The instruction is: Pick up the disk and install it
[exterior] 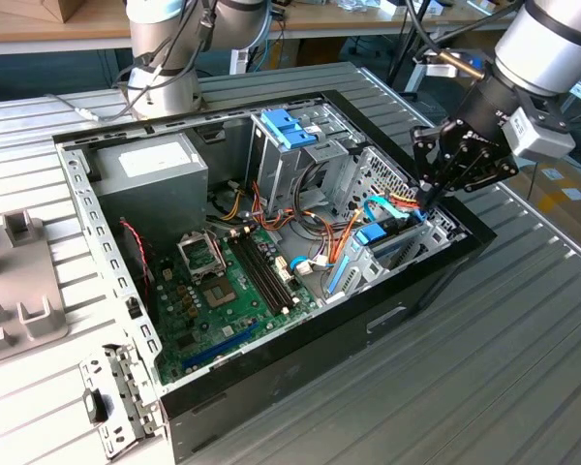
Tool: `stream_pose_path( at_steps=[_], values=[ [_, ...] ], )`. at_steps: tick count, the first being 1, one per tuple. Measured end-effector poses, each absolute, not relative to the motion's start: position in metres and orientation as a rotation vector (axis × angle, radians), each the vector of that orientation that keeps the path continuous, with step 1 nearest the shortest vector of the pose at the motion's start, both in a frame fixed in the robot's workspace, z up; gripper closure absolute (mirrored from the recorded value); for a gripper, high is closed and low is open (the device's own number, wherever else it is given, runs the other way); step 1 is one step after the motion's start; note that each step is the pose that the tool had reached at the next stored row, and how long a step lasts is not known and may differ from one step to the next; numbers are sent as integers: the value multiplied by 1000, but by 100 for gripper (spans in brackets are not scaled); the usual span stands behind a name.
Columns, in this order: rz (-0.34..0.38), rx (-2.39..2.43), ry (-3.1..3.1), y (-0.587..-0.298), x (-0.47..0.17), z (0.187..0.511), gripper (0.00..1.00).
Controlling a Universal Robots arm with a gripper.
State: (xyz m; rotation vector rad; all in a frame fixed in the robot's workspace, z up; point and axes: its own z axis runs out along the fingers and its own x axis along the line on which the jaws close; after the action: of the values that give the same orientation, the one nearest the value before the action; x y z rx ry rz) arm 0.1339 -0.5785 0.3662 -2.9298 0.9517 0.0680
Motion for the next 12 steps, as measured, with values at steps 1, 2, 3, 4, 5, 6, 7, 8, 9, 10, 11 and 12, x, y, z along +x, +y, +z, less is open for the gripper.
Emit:
stream_pose_path(
  at_steps=[1, 2, 3, 4, 5, 6, 7, 8, 9, 10, 11, 12],
  values=[
    [68, -2930, 952, -579, 134, 366, 83],
    [68, -2930, 952, -581, 134, 366, 83],
    [68, -2930, 952, -582, 134, 366, 83],
    [68, -2930, 952, -583, 134, 366, 83],
    [68, -2930, 952, -584, 133, 366, 83],
    [68, -2930, 952, -585, 133, 366, 83],
    [68, -2930, 952, -585, 133, 365, 83],
    [68, -2930, 952, -586, 133, 365, 83],
    [68, -2930, 952, -587, 133, 365, 83],
    [68, -2930, 952, -588, 133, 365, 83],
    [68, -2930, 952, -589, 133, 365, 83],
    [68, -2930, 952, -590, 133, 365, 83]
  ],
)
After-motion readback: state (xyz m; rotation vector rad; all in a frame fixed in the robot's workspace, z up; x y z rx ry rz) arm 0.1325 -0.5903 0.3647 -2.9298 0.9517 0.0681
